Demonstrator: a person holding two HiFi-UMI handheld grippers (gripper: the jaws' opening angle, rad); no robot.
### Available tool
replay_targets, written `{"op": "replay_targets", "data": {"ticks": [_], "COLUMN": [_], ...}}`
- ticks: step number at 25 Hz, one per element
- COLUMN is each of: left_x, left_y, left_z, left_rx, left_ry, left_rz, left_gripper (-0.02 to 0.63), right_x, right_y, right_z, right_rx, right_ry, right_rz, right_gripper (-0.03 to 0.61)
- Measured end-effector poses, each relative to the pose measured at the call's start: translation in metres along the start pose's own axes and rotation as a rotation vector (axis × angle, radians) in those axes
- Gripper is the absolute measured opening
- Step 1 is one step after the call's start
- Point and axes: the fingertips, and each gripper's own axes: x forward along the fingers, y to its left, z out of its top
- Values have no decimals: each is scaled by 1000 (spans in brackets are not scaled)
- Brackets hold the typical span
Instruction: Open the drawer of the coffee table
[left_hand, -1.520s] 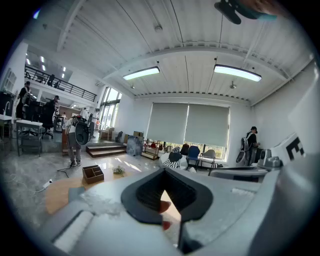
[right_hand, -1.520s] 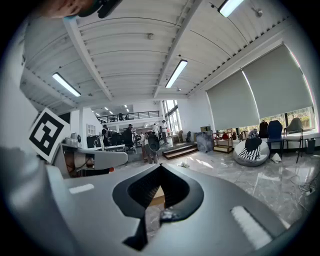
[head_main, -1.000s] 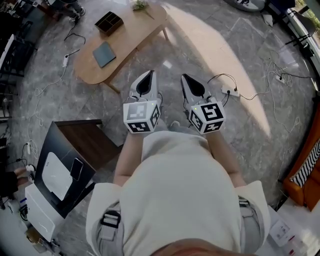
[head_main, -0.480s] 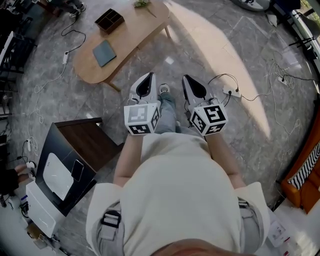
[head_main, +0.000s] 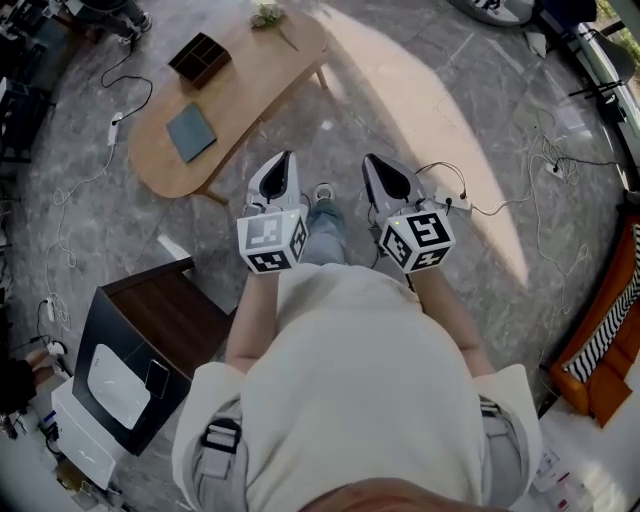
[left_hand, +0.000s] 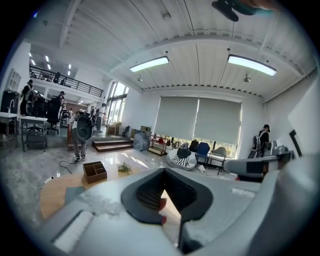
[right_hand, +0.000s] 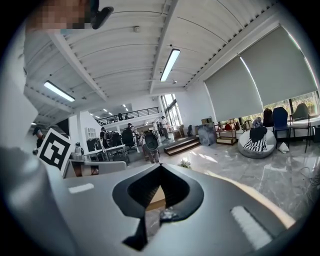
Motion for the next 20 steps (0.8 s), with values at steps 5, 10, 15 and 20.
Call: {"op": "replay_targets", "data": {"ticks": [5, 10, 15, 20], "left_x": [54, 105, 149, 180], "left_y": [19, 43, 69, 96], "left_z": [30, 51, 69, 80], "left_rx": [9, 13, 10, -4], "left_ry": [-11, -12, -20, -21], "left_rz": [-2, -5, -2, 14], "left_gripper": [2, 2, 2, 2], "right_x": [57, 113, 164, 206], "right_y": [-31, -49, -63, -75], "right_z": [24, 45, 60, 64], "right_rx": [14, 19, 14, 17], "right_ry": [10, 14, 16, 33], "right_rz": [3, 21, 44, 51], "right_gripper": [1, 2, 2, 0]}}
